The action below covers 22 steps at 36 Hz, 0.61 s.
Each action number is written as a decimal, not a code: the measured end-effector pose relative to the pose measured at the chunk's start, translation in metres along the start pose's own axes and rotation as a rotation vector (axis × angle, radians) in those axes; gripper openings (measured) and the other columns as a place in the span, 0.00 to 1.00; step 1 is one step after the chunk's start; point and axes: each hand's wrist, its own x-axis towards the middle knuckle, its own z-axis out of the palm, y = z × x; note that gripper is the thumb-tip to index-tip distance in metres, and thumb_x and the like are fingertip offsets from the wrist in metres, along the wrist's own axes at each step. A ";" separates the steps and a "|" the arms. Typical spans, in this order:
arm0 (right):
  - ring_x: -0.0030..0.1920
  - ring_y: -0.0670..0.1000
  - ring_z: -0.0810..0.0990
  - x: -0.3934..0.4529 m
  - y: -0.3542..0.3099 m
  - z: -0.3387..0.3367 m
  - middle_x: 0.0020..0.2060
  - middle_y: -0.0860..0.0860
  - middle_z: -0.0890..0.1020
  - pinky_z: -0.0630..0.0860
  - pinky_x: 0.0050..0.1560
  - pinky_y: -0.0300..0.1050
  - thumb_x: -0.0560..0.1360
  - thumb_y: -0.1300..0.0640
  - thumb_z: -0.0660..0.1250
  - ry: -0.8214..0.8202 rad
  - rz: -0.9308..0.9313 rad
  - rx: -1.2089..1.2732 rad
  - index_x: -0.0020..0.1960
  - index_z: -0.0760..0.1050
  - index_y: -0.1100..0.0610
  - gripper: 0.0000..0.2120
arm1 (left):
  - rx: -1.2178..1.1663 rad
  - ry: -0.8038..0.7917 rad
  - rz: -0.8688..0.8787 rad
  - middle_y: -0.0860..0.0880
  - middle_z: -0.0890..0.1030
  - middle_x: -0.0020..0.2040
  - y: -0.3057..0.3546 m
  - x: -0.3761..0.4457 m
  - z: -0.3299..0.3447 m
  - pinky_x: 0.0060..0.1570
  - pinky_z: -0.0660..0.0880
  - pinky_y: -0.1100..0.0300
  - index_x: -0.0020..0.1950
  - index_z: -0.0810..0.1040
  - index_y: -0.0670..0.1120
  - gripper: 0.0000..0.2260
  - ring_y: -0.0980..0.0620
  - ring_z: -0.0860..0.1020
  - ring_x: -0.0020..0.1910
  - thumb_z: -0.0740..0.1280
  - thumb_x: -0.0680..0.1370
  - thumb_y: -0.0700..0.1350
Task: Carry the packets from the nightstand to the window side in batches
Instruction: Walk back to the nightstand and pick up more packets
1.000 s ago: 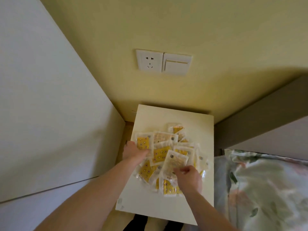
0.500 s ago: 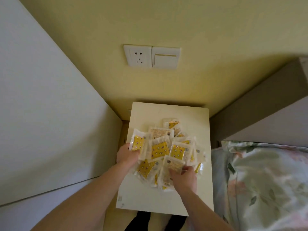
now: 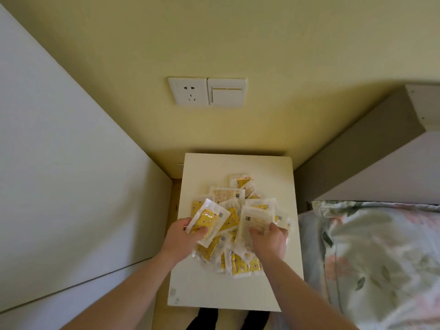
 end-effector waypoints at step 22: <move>0.47 0.50 0.85 -0.023 0.056 -0.052 0.48 0.49 0.85 0.78 0.38 0.42 0.74 0.58 0.76 -0.023 0.117 0.601 0.58 0.77 0.53 0.15 | 0.413 0.165 -0.105 0.47 0.57 0.77 -0.012 0.052 0.038 0.70 0.65 0.45 0.67 0.79 0.49 0.24 0.41 0.58 0.75 0.69 0.76 0.61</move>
